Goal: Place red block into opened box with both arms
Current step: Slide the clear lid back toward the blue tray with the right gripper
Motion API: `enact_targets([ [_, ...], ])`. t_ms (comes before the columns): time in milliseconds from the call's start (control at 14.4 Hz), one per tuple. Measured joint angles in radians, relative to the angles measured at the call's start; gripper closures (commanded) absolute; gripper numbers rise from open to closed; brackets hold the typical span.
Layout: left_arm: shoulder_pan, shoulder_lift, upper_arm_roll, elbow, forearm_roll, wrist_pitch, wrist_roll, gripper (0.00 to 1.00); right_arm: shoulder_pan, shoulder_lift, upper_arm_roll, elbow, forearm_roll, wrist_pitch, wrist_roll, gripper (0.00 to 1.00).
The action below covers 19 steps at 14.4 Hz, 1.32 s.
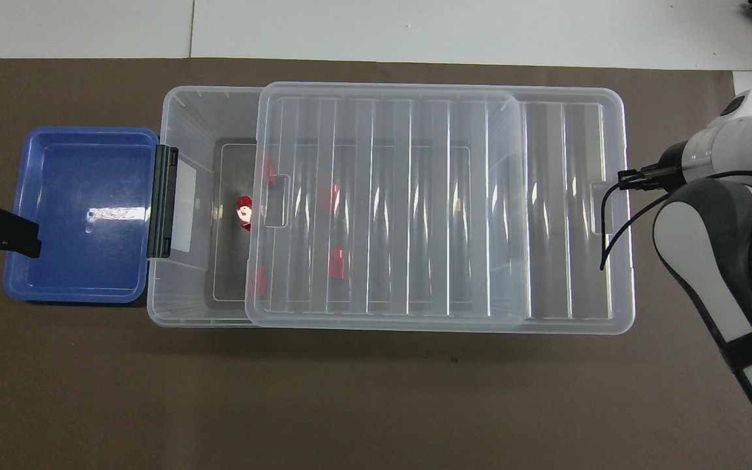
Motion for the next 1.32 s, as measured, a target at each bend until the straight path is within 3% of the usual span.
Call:
enact_targets([
  [488,0.007,-0.002,0.0,0.0,0.0,0.0,0.0,0.0,0.096,0.001,0.001,0.0,0.066,0.018,0.109,1.0],
  [1045,0.007,-0.002,0.0,0.0,0.0,-0.001,0.0,0.0,0.141,0.003,0.001,-0.001,0.074,0.021,0.157,1.0],
  [1324,0.007,-0.002,0.0,0.0,0.0,-0.001,0.0,0.0,0.14,0.004,0.0,-0.001,0.155,0.024,0.158,1.0],
])
